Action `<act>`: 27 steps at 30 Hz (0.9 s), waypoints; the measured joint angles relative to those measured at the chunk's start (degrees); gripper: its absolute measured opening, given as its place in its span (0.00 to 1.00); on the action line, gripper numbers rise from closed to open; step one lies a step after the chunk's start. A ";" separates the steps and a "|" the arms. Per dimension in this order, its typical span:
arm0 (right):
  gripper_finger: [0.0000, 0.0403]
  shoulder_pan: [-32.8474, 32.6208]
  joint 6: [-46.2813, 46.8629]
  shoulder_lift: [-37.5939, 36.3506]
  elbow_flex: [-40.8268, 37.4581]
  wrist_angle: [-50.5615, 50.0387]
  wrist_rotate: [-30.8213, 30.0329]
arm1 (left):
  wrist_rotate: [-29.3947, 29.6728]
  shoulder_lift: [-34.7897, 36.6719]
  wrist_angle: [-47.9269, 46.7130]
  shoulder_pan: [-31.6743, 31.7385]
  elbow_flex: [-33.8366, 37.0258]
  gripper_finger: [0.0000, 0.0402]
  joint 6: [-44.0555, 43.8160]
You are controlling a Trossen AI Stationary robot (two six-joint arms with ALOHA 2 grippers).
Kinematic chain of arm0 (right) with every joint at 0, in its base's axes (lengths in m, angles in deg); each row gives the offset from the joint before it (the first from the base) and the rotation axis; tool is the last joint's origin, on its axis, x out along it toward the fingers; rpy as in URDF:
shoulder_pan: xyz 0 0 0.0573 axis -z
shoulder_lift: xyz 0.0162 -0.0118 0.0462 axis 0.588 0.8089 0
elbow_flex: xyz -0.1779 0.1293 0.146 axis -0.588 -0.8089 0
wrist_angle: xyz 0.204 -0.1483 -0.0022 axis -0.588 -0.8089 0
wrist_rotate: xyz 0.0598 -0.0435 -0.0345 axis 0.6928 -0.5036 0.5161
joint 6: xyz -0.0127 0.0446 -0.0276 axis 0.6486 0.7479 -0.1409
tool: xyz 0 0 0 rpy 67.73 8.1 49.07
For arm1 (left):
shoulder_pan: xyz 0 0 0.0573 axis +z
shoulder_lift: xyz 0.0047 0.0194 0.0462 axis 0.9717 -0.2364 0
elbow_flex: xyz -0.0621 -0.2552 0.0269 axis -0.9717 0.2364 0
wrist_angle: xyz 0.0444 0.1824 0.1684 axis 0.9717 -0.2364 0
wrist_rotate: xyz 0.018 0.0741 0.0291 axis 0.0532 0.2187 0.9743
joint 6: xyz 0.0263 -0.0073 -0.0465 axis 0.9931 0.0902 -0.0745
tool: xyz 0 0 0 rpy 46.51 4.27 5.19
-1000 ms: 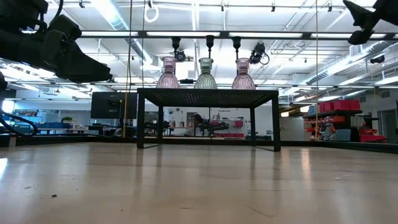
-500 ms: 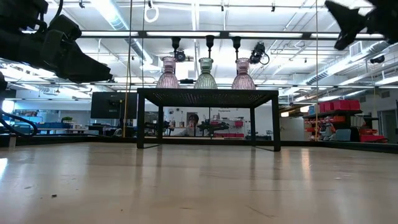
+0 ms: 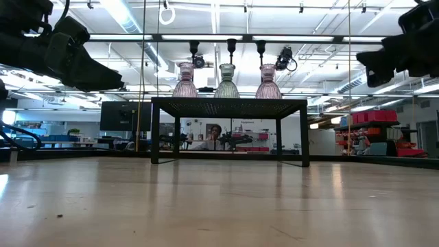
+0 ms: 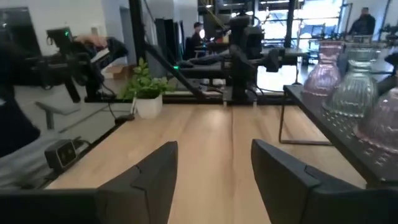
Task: Pick & Place candle stick holders
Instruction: Return to Home Position
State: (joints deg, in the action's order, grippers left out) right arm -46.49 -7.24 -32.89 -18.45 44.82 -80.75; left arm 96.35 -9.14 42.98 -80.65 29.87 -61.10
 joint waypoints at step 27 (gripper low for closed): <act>0.51 0.00 -0.92 0.40 0.02 0.40 0.74 | 0.00 0.15 0.07 -0.02 0.00 0.67 0.02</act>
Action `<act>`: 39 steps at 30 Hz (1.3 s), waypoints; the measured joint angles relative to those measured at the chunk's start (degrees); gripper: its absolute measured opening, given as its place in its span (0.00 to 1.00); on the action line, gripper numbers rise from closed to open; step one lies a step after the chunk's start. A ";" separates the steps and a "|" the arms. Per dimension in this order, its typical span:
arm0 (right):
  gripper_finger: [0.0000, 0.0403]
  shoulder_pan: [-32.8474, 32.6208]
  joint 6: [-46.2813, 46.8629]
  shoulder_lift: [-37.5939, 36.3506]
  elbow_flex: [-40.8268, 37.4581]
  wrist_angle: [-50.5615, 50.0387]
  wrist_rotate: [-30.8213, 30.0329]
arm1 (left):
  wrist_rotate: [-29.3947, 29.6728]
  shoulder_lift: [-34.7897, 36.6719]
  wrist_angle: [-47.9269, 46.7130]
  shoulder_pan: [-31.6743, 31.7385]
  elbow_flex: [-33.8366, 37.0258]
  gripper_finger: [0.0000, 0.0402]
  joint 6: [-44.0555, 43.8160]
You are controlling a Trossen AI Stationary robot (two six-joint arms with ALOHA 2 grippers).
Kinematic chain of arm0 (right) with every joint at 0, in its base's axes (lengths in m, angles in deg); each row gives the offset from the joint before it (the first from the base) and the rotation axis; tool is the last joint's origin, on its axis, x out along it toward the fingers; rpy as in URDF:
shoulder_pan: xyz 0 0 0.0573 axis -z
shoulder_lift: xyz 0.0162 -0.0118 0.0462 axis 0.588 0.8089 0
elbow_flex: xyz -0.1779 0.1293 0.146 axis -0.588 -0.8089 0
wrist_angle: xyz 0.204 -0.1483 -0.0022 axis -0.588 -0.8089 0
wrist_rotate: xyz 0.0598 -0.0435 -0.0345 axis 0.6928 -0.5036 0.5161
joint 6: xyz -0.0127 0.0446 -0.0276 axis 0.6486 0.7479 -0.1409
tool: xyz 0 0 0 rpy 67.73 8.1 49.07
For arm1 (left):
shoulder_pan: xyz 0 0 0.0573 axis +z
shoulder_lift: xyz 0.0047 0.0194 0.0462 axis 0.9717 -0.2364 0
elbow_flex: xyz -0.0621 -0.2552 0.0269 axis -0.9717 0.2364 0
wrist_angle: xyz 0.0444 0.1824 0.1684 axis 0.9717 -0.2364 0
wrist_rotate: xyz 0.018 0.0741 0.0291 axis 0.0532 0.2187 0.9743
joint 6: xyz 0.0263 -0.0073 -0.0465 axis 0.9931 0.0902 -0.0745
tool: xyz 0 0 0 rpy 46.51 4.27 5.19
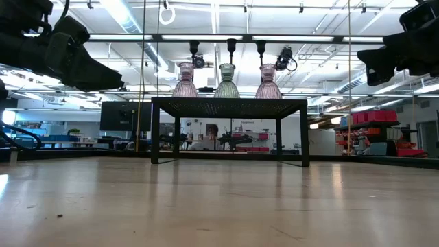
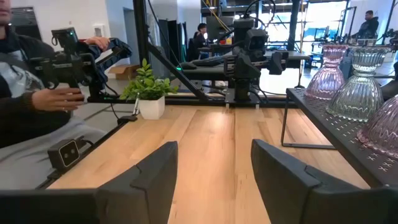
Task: Pick & Place candle stick holders
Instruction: Return to Home Position
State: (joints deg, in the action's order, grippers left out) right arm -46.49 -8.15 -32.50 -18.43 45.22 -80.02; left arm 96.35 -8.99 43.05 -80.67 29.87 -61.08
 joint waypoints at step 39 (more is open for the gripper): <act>0.51 0.00 -0.02 0.02 0.02 0.17 -0.02 | -26.36 14.34 1.98 1.66 3.61 0.67 -2.61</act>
